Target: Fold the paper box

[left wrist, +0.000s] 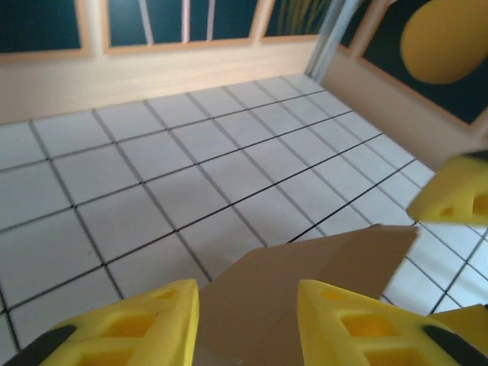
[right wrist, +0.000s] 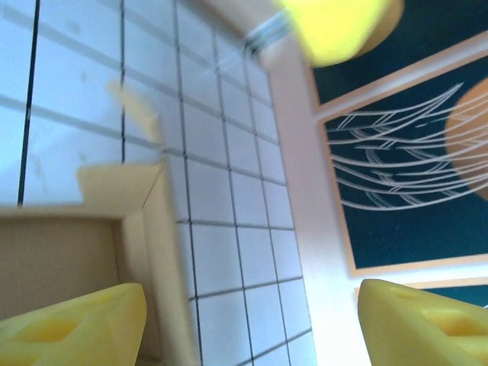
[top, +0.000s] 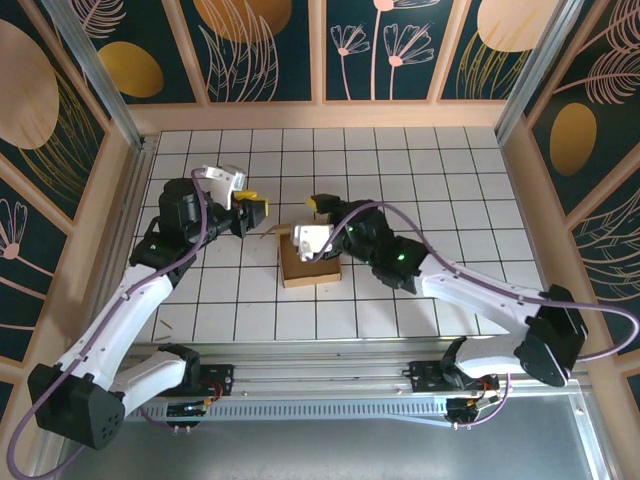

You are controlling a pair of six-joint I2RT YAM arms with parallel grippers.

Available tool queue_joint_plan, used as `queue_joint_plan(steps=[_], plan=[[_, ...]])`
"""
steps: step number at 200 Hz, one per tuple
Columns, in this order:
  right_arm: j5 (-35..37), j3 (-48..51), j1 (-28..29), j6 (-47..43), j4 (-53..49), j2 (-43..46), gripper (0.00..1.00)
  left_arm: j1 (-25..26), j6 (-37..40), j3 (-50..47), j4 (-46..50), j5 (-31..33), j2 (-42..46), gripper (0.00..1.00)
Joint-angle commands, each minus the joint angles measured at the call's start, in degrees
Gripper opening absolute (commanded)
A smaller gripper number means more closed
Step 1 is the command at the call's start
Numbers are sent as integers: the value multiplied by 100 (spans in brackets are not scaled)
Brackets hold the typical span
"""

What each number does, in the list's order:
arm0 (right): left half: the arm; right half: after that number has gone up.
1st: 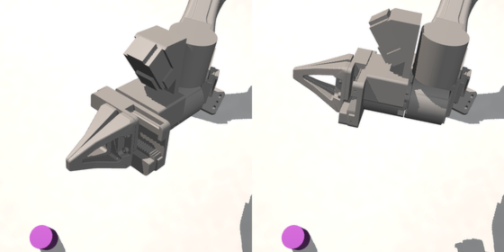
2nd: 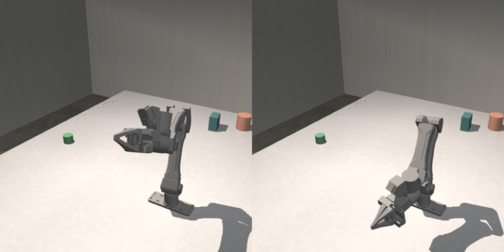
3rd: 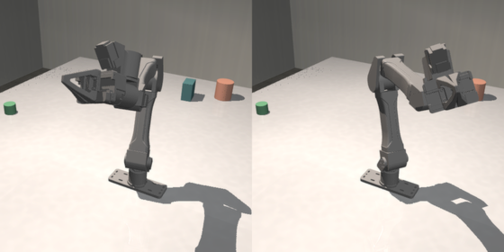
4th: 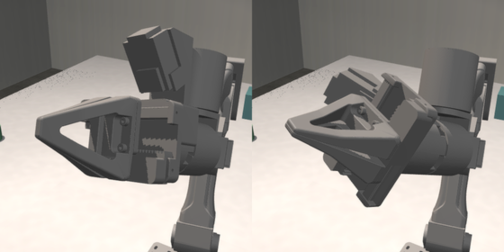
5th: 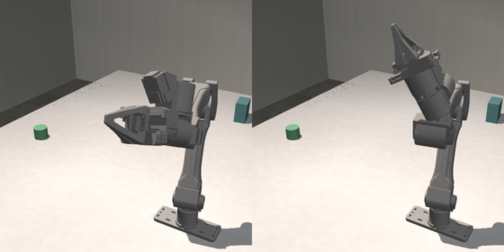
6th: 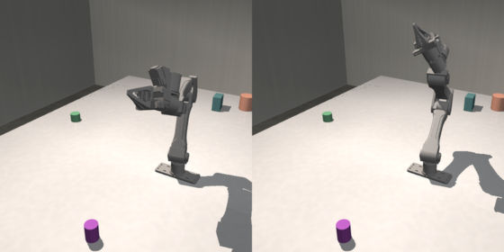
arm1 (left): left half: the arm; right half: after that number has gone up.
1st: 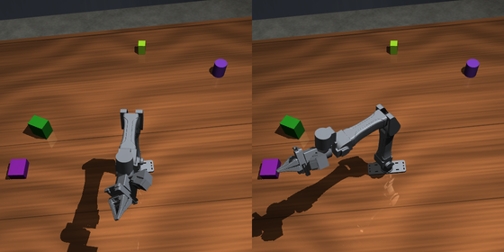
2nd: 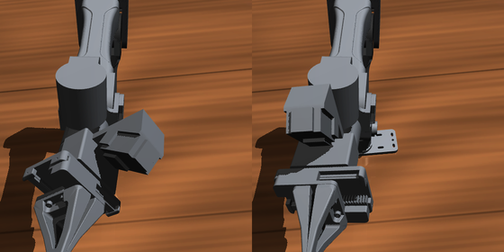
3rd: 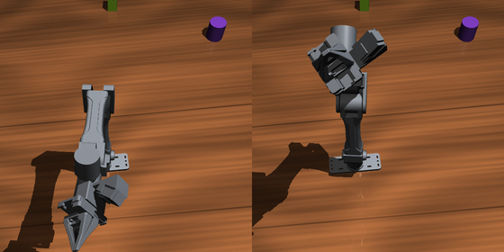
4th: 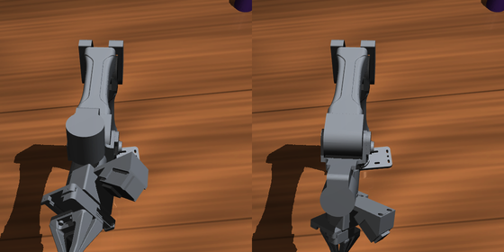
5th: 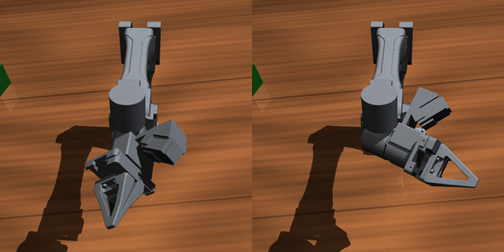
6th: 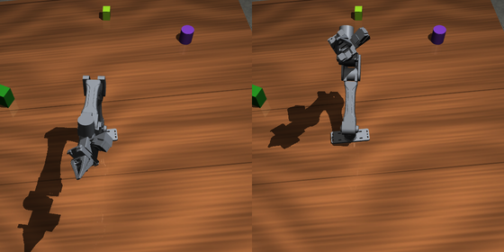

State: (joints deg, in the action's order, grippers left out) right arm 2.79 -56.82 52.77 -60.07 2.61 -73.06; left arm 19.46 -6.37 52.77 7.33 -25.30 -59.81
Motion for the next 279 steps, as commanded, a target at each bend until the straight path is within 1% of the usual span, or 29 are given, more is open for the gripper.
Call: queue_joint_plan(steps=[1,17,23,26,28,35,47,53,61,71,81,94,110,122,130,143,155,164,181,193,205,216,226,239,248,258,265,275,279], plan=[[-956,-401,-677,2243,-261,605,75,339,998,534,163,-252,-47,44],[-1745,-63,-1669,3782,-98,944,74,735,1363,883,447,-98,-361,48],[-1925,154,-2023,4283,31,1054,75,865,1527,1034,603,-96,-495,51],[-2005,259,-2102,4494,77,1116,75,925,1595,1105,682,-127,-563,52],[-2048,325,-2282,4636,111,1155,74,958,1637,1150,734,-145,-592,53],[-2199,548,-2651,5101,173,1264,75,1056,1740,1302,926,-191,-741,57],[-2722,837,-3253,5655,160,1372,75,1197,1953,1578,1355,-167,-984,64],[-3012,1034,-3505,5867,200,1410,75,1283,2050,1696,1563,-52,-1109,67],[-3281,1393,-3800,6122,389,1462,76,1434,2207,1825,1811,258,-1276,69],[-3472,1752,-3964,6219,682,1487,76,1608,2350,1931,2018,692,-1483,70],[-3522,2119,-3984,6112,1042,1500,79,1704,2467,1955,2133,945,-1672,70],[-3578,2584,-3980,5892,1646,1461,85,1732,2544,1927,2136,948,-1803,70],[-3657,3064,-3953,5796,2573,1318,88,1809,2603,1873,2126,997,-1873,69],[-3569,3343,-3761,6047,3342,1055,88,1870,2615,1836,2139,1053,-1925,65],[-3626,3440,-3541,6019,3723,824,88,1903,2640,1832,2228,1037,-1995,63],[-3467,3458,-3134,5590,3920,470,88,1974,2659,1801,2330,1047,-2096,61],[-3356,3467,-2941,5144,4100,160,88,2015,2650,1725,2391,1109,-2168,60],[-3289,3452,-2903,4917,4284,-48,87,2022,2619,1657,2392,1197,-2192,58],[-3147,3467,-2903,4751,4707,-309,87,2039,2565,1470,2272,1433,-2162,56],[-3134,3508,-2890,4643,5013,-464,87,2041,2512,1337,2144,1582,-2099,52],[-3246,3458,-2895,4597,5174,-629,87,2043,2452,1227,1987,1594,-2049,45],[-3389,3351,-2880,4610,5175,-794,85,2043,2373,1145,1854,1590,-2026,39],[-3454,3235,-2858,4632,5143,-916,82,2056,2305,1083,1772,1612,-2017,37],[-3465,3088,-2809,4595,5007,-1043,77,2070,2193,1010,1681,1737,-2008,35],[-3414,3014,-2768,4566,4895,-1099,73,2068,2146,985,1648,1814,-1999,34],[-3378,2976,-2718,4512,4839,-1169,73,2074,2128,959,1624,1912,-1984,36],[-3349,2960,-2692,4468,4842,-1216,72,2078,2123,939,1593,2024,-1960,40],[-3284,2933,-2670,4420,4873,-1294,73,2074,2156,928,1561,2252,-1917,49],[-3237,2915,-2665,4409,4895,-1323,74,2079,2182,943,1565,2343,-1905,51]])
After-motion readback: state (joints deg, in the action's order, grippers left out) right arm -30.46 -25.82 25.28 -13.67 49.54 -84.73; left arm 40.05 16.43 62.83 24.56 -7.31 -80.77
